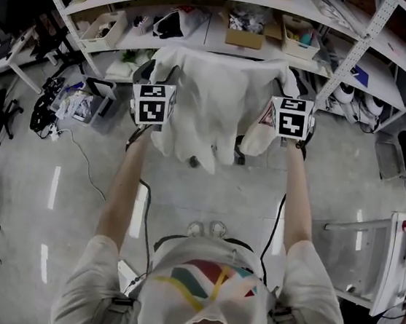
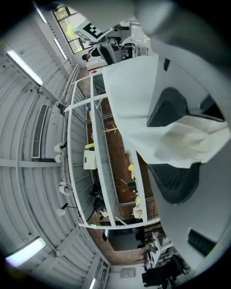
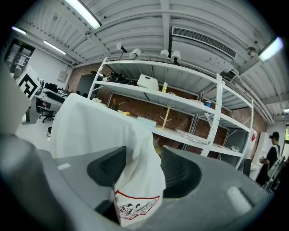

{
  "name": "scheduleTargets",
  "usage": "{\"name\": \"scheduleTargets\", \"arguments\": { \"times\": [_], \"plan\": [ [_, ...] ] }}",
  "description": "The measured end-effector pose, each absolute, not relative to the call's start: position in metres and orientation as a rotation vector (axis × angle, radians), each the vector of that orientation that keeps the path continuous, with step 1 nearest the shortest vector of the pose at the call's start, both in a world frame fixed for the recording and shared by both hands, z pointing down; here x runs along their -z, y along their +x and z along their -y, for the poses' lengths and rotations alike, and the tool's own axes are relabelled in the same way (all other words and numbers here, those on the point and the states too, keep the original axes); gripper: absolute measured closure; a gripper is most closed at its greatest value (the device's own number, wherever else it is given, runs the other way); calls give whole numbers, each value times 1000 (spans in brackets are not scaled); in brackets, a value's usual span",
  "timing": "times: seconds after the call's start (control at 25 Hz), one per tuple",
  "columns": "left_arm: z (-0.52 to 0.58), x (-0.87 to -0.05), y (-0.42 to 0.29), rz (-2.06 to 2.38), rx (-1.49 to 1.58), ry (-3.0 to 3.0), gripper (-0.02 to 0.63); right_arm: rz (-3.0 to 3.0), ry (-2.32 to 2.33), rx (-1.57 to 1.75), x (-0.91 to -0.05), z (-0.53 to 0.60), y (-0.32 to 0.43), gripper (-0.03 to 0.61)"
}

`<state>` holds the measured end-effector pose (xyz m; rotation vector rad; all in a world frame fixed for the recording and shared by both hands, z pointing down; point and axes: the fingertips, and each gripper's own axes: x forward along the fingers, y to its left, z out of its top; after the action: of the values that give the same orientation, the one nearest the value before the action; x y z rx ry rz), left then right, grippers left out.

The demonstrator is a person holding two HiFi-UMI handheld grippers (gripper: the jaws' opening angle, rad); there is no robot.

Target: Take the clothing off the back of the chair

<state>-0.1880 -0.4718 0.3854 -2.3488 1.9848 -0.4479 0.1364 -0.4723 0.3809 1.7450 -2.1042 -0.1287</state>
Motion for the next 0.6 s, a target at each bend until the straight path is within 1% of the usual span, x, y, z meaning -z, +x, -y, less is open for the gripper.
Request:
{"name": "scheduleTargets", "arguments": {
  "times": [0.48,0.56,0.6],
  "plan": [
    [485,-408,-200,-2020,542,-2388,373,2048,1712,10,-415,491,144,344],
    [486,-410,-200,-2029,547,-2414,374,2058,1702,-25,-418,492,144,348],
    [486,-411,-200,-2029,554,-2419,374,2066,1696,-46,-420,493,144,367]
  ]
}}
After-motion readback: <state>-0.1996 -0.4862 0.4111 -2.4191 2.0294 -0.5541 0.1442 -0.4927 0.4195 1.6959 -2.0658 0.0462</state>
